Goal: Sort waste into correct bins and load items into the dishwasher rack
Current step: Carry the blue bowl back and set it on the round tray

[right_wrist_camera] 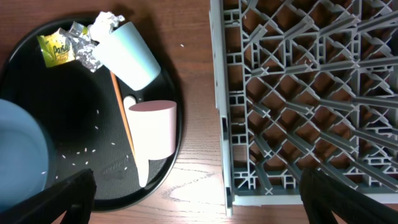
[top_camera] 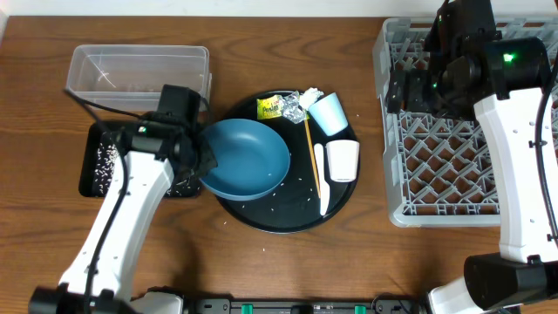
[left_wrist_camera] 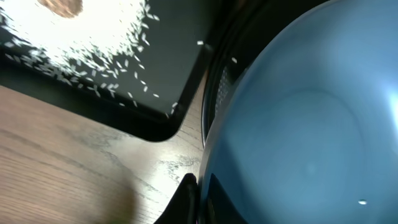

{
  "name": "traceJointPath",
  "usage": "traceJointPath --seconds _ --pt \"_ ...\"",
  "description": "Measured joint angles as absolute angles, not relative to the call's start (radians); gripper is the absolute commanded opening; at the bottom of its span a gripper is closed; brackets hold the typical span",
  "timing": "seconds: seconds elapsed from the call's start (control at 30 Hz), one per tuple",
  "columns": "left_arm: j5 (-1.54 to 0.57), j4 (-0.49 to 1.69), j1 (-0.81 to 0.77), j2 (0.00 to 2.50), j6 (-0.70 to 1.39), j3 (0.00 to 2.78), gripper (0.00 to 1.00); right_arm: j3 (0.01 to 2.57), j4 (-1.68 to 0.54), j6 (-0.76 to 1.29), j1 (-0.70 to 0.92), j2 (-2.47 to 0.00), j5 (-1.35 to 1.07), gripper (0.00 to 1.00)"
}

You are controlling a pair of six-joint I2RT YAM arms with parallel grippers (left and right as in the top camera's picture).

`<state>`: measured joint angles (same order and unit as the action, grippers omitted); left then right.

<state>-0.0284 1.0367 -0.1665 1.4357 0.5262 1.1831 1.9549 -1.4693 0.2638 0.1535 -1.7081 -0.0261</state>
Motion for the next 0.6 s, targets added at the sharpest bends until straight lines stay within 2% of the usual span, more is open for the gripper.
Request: traceJointPath --seconds 0.6 --pt "-0.082 1.002 -0.26 1.576 0.529 1.183 0.06 1.955 -1.469 0.264 0.154 -1.708 -0.026 0.99"
